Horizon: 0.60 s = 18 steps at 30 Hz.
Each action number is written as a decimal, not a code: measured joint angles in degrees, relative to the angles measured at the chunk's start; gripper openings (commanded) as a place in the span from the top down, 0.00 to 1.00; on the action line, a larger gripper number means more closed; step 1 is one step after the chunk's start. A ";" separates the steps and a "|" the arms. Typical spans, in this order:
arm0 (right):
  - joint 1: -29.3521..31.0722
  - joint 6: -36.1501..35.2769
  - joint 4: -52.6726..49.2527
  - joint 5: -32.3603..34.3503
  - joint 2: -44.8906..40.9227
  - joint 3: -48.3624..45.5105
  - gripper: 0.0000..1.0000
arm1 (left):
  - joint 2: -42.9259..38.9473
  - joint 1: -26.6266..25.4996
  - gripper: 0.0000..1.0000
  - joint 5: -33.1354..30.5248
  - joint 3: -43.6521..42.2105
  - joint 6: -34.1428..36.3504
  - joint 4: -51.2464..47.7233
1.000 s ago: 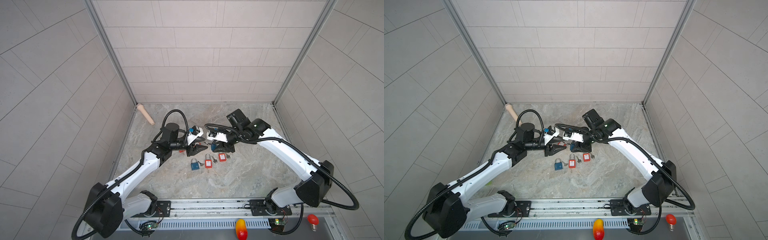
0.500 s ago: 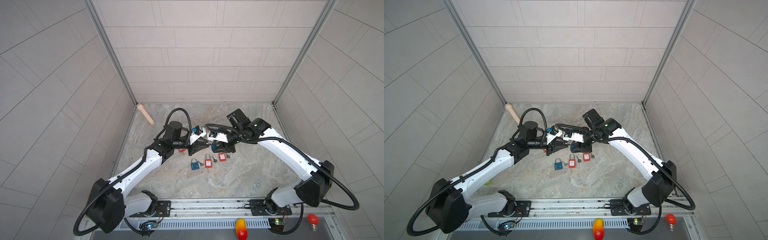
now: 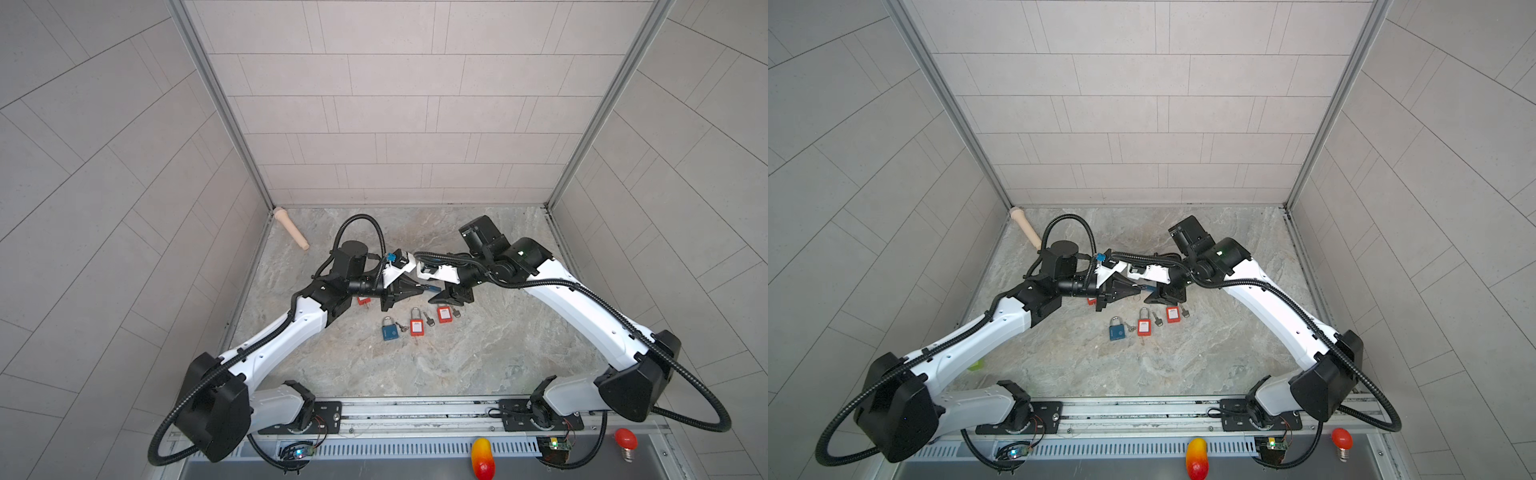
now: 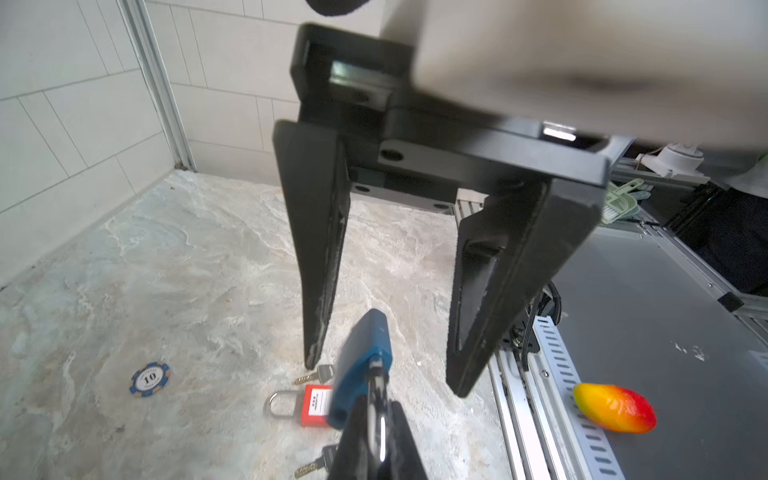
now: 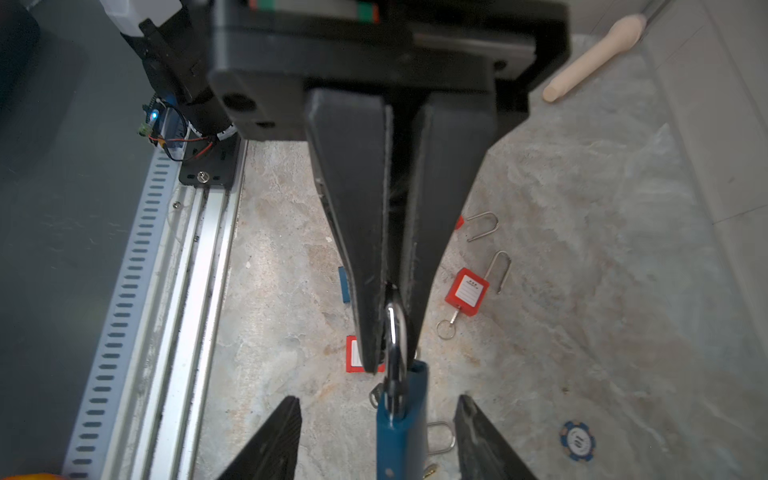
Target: Lock with the key
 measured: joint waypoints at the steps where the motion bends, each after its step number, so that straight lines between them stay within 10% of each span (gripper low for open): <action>1: -0.22 0.09 0.20 0.68 -1.16 -0.22 0.33 | -0.07 -0.02 1.00 0.22 -0.70 -1.86 2.40; 18: -4.74 1.86 -0.83 -4.44 -4.04 -3.37 0.58 | -1.97 -2.27 1.00 0.98 -3.32 -12.46 17.00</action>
